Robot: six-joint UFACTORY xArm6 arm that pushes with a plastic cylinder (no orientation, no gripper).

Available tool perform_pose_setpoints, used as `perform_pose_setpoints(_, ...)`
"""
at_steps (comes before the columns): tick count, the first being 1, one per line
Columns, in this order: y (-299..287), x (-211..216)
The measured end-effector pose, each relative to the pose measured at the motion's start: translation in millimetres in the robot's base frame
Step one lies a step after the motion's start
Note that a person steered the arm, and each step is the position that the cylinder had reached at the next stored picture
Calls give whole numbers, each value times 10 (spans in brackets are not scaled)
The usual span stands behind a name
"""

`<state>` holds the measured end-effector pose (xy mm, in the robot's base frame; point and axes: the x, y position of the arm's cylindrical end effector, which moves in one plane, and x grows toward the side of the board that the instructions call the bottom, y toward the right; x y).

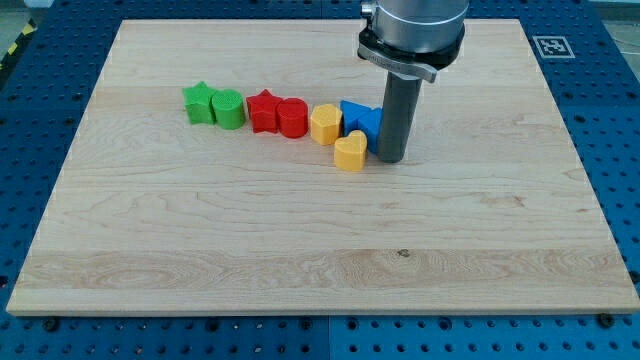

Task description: Place the yellow heart to the top right of the blue cube

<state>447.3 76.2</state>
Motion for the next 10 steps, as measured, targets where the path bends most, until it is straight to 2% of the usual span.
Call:
perform_pose_setpoints(3, 137, 286)
perform_pose_setpoints(6, 248, 923)
perform_pose_setpoints(8, -469, 806)
perform_pose_setpoints(10, -518, 418)
